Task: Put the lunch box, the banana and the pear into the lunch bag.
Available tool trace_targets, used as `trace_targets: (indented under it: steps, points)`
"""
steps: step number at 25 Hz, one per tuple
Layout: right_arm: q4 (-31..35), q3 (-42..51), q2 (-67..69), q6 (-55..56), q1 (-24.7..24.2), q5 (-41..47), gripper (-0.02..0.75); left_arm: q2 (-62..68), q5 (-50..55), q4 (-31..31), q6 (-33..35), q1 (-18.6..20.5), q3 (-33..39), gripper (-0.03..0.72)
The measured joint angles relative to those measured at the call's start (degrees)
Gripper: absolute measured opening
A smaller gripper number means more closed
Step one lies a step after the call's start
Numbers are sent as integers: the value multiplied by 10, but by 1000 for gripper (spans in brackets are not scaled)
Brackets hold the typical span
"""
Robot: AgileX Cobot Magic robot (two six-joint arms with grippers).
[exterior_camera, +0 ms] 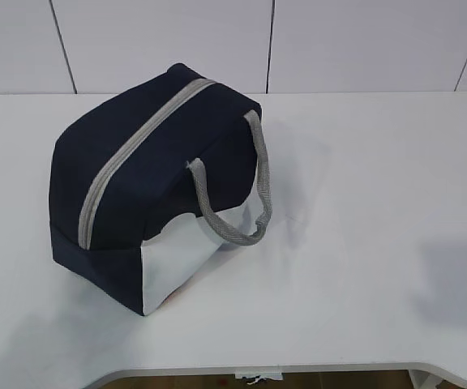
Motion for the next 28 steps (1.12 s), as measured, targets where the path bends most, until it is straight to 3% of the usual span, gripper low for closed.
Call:
trace_targets:
  steps: [16, 28]
  points:
    - [11, 93, -96, 0, 0, 87, 468, 0, 0, 0, 0, 0, 0, 243]
    - [37, 171, -96, -24, 0, 72, 468, 0, 0, 0, 0, 0, 0, 243]
